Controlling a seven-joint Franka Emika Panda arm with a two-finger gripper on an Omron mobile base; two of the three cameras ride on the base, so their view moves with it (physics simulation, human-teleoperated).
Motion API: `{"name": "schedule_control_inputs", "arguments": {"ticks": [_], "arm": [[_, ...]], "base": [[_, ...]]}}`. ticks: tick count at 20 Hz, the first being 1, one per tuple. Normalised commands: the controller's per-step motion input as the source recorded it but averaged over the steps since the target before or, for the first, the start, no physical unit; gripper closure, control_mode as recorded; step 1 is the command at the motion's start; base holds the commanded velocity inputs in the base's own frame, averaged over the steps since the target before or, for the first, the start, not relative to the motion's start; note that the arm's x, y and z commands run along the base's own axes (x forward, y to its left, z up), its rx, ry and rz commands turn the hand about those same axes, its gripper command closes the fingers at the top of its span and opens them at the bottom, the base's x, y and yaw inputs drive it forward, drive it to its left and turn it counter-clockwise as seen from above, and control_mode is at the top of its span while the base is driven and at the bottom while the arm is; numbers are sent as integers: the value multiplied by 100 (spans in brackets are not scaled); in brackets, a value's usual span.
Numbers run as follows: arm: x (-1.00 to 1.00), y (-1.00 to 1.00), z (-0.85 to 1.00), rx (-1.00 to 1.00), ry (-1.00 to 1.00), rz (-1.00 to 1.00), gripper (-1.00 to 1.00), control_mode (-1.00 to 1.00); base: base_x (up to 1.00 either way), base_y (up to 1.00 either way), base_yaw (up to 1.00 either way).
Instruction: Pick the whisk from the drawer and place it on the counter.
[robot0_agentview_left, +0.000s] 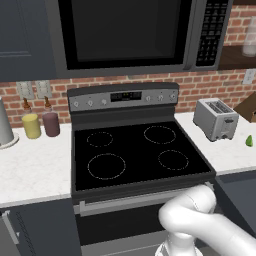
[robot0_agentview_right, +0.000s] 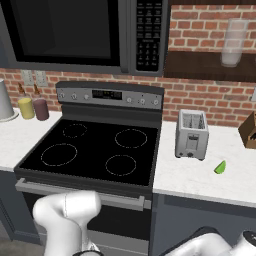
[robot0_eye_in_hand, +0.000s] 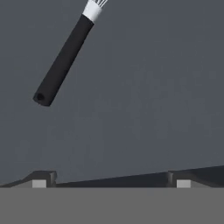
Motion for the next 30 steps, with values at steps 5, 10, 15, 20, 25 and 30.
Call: {"name": "schedule_control_inputs", "arguments": {"ticks": [5, 10, 15, 20, 25, 30], "arm": [[57, 66, 18, 0, -15, -6, -100, -100], [60, 57, 3, 0, -11, -4, -100, -100], [46, -11, -7, 4, -3, 0, -100, -100], [25, -45, -19, 6, 0, -1, -100, -100], [0, -87, -27, 5, 0, -3, -100, -100], [0, -58, -10, 1, 0, -5, -100, -100]], "base": [[0, 0, 0], [0, 0, 0], [0, 0, 0], [0, 0, 0], [0, 0, 0], [0, 0, 0]]}}
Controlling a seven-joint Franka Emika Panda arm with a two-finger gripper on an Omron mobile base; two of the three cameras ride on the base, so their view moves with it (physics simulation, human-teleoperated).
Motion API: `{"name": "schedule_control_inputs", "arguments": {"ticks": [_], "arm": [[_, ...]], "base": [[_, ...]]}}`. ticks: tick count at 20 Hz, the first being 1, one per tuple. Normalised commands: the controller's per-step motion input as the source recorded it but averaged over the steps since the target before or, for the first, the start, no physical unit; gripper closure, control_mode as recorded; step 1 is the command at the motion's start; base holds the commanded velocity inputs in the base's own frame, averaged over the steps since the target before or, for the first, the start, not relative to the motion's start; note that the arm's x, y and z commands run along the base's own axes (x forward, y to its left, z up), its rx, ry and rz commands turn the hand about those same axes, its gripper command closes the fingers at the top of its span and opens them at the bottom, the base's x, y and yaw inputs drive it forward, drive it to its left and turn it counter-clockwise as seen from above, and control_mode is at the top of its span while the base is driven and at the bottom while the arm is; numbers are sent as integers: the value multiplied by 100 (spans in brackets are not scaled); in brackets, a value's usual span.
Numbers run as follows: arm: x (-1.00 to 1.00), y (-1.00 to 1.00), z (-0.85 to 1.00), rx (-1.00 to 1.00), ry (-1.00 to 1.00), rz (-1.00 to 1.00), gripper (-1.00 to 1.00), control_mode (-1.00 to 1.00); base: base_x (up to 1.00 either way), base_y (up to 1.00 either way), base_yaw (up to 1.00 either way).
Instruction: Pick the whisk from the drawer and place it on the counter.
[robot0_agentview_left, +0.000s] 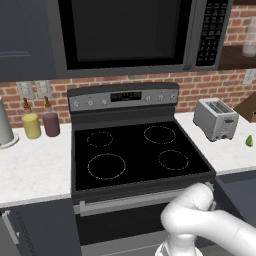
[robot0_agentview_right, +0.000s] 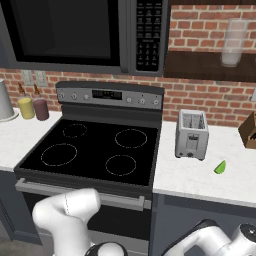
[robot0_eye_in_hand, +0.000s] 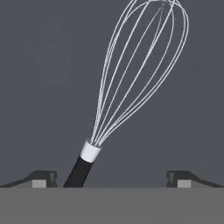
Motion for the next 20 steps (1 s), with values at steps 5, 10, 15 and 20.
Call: {"name": "schedule_control_inputs", "arguments": {"ticks": [5, 10, 15, 20], "arm": [[0, -8, -8, 0, 0, -5, -100, -100], [-3, 11, -16, 0, 2, -3, -100, -100], [-18, 42, -22, -2, 1, 0, -100, -100], [-8, 31, -20, -2, 0, 0, -100, -100]], "base": [[0, 0, 0], [0, 0, 0], [0, 0, 0], [0, 0, 0]]}}
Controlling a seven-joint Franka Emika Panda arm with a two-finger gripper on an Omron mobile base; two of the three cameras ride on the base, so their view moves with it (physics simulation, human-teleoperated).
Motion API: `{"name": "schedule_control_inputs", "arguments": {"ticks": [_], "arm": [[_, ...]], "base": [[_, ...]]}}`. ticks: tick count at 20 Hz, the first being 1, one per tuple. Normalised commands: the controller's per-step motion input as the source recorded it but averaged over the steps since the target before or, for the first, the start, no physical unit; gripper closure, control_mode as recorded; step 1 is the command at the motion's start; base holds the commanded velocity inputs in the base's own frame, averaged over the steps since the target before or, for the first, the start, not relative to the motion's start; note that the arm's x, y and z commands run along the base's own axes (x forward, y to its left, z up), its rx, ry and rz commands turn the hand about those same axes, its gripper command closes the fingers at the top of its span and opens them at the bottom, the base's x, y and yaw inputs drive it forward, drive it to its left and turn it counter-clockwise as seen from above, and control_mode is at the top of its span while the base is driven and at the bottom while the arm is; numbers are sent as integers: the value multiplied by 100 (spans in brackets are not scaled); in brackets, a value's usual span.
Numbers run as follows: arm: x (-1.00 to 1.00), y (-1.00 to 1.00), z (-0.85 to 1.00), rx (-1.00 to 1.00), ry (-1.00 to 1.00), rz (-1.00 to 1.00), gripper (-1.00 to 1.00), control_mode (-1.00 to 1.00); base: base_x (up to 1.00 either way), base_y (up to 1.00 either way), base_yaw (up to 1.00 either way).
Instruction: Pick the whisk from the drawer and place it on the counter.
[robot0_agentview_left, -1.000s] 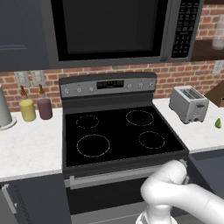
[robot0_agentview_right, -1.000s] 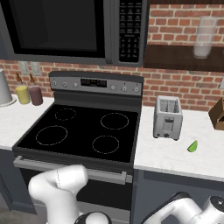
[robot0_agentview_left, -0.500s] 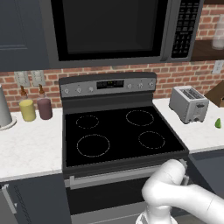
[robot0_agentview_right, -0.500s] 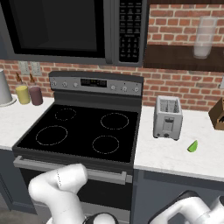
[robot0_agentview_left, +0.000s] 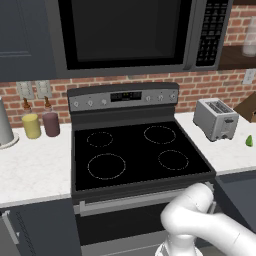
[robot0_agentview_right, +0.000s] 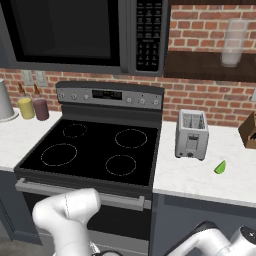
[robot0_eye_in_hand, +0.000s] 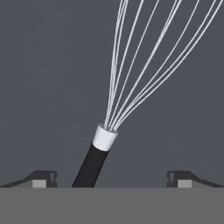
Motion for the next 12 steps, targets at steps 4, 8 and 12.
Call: {"name": "schedule_control_inputs", "arguments": {"ticks": [4, 8, 12], "arm": [[0, 13, -14, 0, 0, 0, -100, -100], [0, 3, -23, 0, 0, 0, -100, -100], [0, 0, -28, 0, 0, 0, -100, -100]], "base": [[0, 0, 0], [0, 0, 0], [0, 0, 0]]}}
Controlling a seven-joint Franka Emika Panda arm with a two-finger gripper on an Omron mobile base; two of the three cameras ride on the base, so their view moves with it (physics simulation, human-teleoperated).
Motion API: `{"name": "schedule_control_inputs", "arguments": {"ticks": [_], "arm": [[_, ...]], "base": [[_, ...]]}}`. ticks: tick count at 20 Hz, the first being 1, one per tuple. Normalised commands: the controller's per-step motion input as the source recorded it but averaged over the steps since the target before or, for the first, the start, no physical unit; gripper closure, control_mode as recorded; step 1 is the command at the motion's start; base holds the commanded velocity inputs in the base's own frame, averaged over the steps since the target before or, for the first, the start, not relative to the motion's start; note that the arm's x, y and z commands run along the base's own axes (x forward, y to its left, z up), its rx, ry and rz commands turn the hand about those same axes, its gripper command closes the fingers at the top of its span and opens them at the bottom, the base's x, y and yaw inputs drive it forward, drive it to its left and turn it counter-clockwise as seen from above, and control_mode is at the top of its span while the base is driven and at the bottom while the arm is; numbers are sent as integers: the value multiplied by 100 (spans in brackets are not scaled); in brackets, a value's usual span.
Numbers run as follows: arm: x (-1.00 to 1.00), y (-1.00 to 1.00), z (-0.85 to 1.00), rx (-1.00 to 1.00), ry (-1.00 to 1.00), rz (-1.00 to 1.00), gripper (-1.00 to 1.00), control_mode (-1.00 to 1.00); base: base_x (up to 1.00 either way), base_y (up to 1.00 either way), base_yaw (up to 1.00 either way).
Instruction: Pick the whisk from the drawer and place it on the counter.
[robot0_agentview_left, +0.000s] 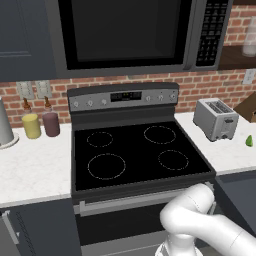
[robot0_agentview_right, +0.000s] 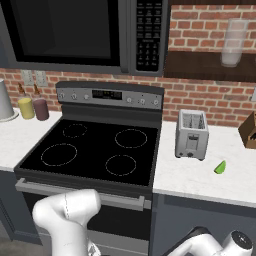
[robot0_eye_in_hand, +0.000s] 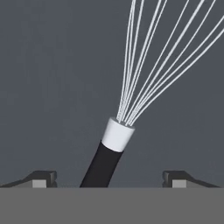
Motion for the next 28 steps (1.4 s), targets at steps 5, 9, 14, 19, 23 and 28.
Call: {"name": "schedule_control_inputs", "arguments": {"ticks": [5, 9, 14, 19, 23, 28], "arm": [[0, 0, -22, 0, 0, 0, -100, -100], [0, 0, -9, 0, 0, 0, 100, -100], [0, 0, 0, 0, 0, 0, 100, -100], [0, 0, 0, 0, 0, 0, 100, -100], [-4, 0, 6, 0, -2, 0, 100, -100], [-25, 0, 45, 0, -5, -2, 100, -100]], "base": [[0, 0, 0], [0, 0, 0], [0, 0, 0], [0, 0, 0], [0, 0, 0], [0, 0, 0]]}}
